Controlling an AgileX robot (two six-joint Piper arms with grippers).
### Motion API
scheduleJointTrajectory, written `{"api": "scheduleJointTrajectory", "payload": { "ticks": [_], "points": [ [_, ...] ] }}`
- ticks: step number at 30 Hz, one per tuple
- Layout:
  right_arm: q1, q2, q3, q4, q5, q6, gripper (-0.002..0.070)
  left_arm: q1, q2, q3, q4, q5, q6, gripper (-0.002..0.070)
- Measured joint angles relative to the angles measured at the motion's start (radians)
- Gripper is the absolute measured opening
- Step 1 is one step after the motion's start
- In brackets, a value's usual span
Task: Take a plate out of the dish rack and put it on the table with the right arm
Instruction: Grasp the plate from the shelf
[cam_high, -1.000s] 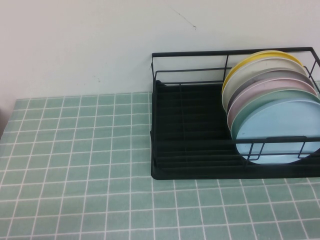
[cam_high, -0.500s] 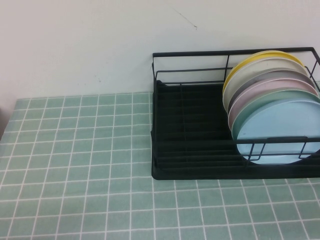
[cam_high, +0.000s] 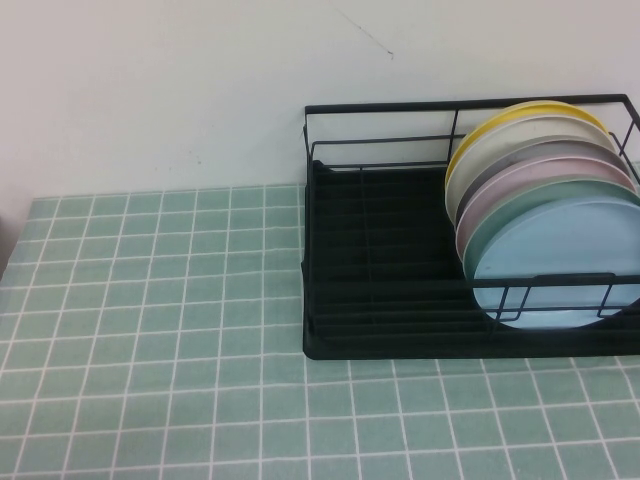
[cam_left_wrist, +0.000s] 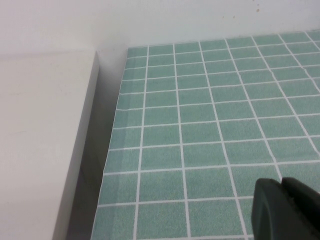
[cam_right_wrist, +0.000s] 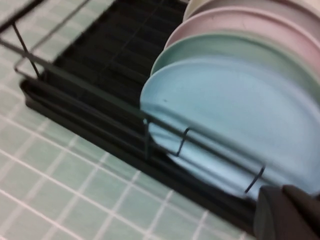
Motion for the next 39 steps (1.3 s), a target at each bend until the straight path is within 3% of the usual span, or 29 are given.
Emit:
{"api": "scheduleJointTrajectory", "payload": {
  "ticks": [6, 8, 13, 16, 29, 39],
  "points": [
    [0.000, 0.238, -0.210, -0.006, 0.108, -0.223, 0.0025, 0.000, 0.000, 0.000, 0.000, 0.000, 0.000, -0.0003],
    [0.000, 0.300, -0.261, -0.006, 0.143, -0.282, 0.0079, 0.000, 0.000, 0.000, 0.000, 0.000, 0.000, -0.0003],
    [0.000, 0.403, -0.355, -0.006, 0.171, -0.458, 0.0305, 0.000, 0.000, 0.000, 0.000, 0.000, 0.000, -0.0003],
    [0.000, 0.447, -0.392, -0.006, 0.175, -0.543, 0.0367, 0.000, 0.000, 0.000, 0.000, 0.000, 0.000, -0.0003],
    [0.010, 0.576, -0.413, 0.016, 0.164, -0.713, 0.0391, 0.000, 0.000, 0.000, 0.000, 0.000, 0.000, -0.0003],
    [0.022, 0.602, -0.413, 0.024, 0.103, -0.760, 0.0361, 0.000, 0.000, 0.000, 0.000, 0.000, 0.000, -0.0003]
  ]
}}
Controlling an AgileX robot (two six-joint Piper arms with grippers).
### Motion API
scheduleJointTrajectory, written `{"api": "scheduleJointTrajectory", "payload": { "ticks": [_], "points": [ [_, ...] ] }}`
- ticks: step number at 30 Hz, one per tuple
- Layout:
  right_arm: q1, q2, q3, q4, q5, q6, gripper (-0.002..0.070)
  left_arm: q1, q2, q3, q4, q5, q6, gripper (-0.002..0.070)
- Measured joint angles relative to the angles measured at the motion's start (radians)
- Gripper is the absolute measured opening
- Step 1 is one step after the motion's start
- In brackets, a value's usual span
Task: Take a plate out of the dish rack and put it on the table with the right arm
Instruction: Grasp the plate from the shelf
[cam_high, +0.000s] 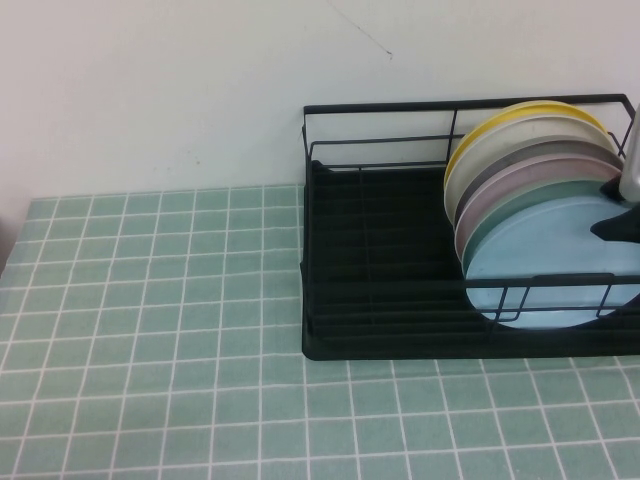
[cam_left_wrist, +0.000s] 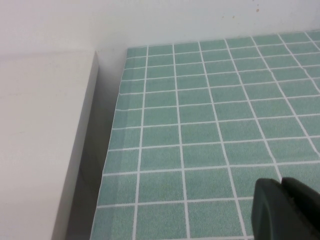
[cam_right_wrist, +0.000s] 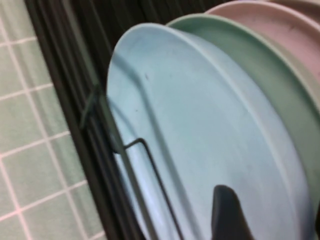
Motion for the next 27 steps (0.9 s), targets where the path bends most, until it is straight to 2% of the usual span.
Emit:
{"api": "scheduleJointTrajectory", "payload": {
  "ticks": [13, 16, 20, 27],
  "points": [
    [0.000, 0.044, 0.000, 0.002, -0.058, -0.025, 0.0289, 0.000, 0.000, 0.000, 0.000, 0.000, -0.002, -0.0003],
    [0.000, 0.046, 0.000, 0.004, -0.065, -0.026, 0.0228, 0.000, 0.000, 0.000, 0.000, 0.000, -0.002, -0.0003],
    [0.000, 0.046, -0.004, 0.004, -0.087, -0.028, 0.0089, 0.000, 0.000, 0.000, 0.000, 0.000, -0.002, -0.0003],
    [0.000, -0.068, -0.005, -0.038, -0.067, 0.062, 0.0084, 0.000, 0.000, 0.000, 0.000, 0.000, -0.002, -0.0003]
  ]
}}
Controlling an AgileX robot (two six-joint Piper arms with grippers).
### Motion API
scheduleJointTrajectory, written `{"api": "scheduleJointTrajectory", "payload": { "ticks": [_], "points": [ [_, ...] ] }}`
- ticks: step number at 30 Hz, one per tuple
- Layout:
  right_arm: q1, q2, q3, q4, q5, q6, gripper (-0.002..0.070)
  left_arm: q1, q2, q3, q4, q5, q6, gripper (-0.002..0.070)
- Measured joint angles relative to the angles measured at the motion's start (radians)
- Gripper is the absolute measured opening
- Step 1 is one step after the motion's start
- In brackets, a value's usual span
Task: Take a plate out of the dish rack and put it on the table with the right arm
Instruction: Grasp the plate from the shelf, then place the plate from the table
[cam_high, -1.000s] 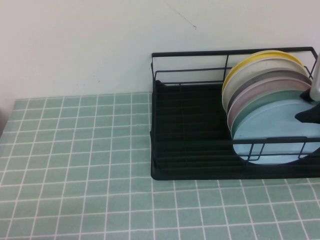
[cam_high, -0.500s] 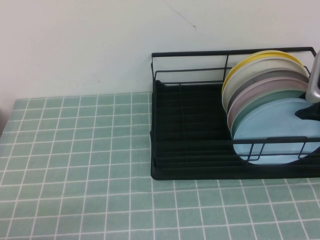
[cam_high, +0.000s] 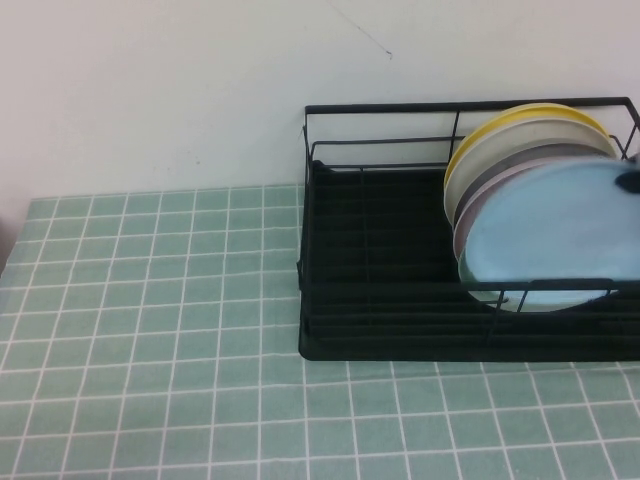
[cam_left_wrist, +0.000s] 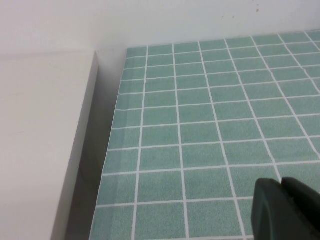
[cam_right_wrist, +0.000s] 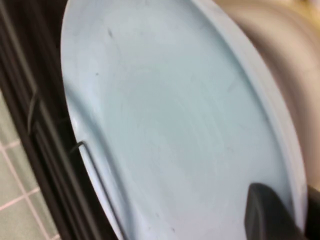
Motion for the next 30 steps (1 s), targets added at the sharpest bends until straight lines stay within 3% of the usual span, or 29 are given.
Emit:
{"api": "scheduleJointTrajectory", "payload": {
  "ticks": [7, 14, 20, 25, 30],
  "points": [
    [0.000, -0.269, -0.001, -0.141, 0.100, 0.306, 0.0080, 0.000, 0.000, 0.000, 0.000, 0.000, 0.000, -0.0003],
    [0.000, -0.544, -0.001, -0.271, 0.334, 0.793, 0.0080, 0.000, 0.000, 0.000, 0.000, 0.002, 0.002, -0.0003],
    [0.000, -0.618, 0.070, -0.348, 0.512, 1.210, 0.0079, 0.000, 0.000, 0.000, 0.000, 0.002, 0.002, -0.0003],
    [0.000, -0.618, 0.276, -0.314, 0.456, 1.313, 0.0079, 0.000, 0.000, 0.000, 0.000, 0.002, 0.002, -0.0003],
    [0.000, -0.566, 0.491, -0.173, 0.282, 1.260, 0.0079, 0.000, 0.000, 0.000, 0.000, 0.002, 0.002, -0.0003]
  ]
}}
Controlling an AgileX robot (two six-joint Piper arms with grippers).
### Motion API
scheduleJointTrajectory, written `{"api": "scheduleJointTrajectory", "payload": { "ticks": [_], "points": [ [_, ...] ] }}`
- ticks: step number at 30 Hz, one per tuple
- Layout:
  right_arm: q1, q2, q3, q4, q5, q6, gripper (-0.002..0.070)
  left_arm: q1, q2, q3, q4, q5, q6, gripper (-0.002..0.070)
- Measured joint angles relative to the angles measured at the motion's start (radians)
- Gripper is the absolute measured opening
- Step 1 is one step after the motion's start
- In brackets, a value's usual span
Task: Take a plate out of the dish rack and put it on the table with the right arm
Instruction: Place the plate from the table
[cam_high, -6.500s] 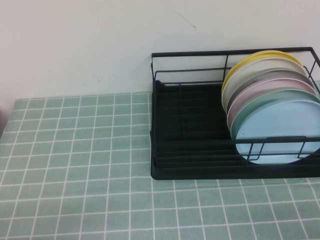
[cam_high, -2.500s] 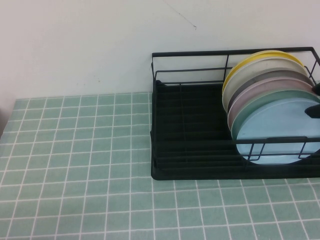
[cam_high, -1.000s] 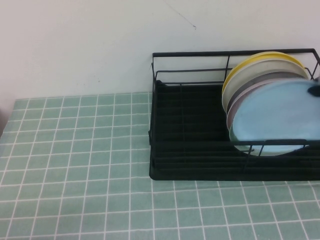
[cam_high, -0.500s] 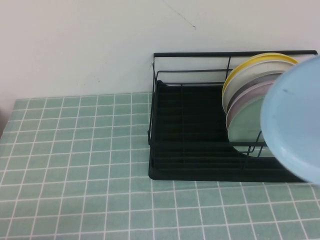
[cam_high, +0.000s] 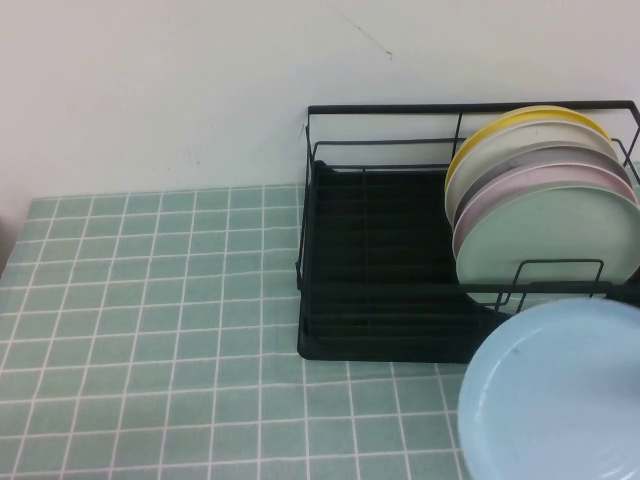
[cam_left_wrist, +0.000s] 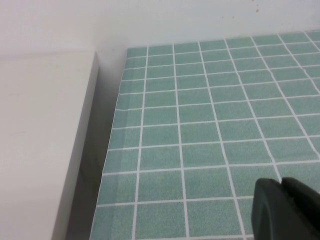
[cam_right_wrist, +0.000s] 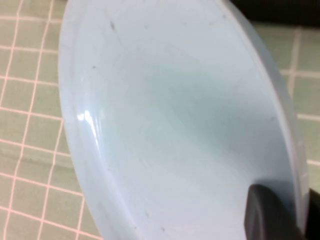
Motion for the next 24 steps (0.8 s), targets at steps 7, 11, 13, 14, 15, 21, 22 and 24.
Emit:
{"api": "scheduleJointTrajectory", "payload": {
  "ticks": [7, 11, 13, 14, 15, 21, 22, 24],
  "points": [
    [0.000, 0.218, 0.053, 0.090, -0.145, -0.096, 0.0079, 0.000, 0.000, 0.000, 0.000, 0.000, 0.000, -0.0003],
    [0.000, 0.342, 0.053, 0.149, -0.198, -0.155, 0.0079, 0.000, 0.000, 0.000, 0.000, 0.000, 0.000, -0.0003],
    [0.000, 0.399, 0.053, 0.170, -0.208, -0.177, 0.0079, 0.000, 0.000, 0.000, 0.000, 0.000, 0.000, -0.0003],
    [0.000, 0.425, 0.053, 0.177, -0.217, -0.185, 0.0079, 0.000, 0.000, 0.000, 0.000, 0.000, 0.000, -0.0003],
    [0.000, 0.447, 0.053, 0.182, -0.228, -0.195, 0.0079, 0.000, 0.000, 0.000, 0.000, 0.000, 0.000, -0.0003],
    [0.002, 0.511, 0.053, 0.204, -0.288, -0.222, 0.0080, 0.000, 0.000, 0.000, 0.000, 0.000, -0.003, -0.0003],
    [0.002, 0.516, 0.053, 0.207, -0.293, -0.224, 0.0085, 0.000, 0.000, 0.000, 0.000, 0.000, -0.003, -0.0003],
    [0.003, 0.516, 0.053, 0.211, -0.310, -0.226, 0.0121, 0.000, 0.000, 0.000, 0.000, 0.000, -0.003, -0.0003]
  ]
}}
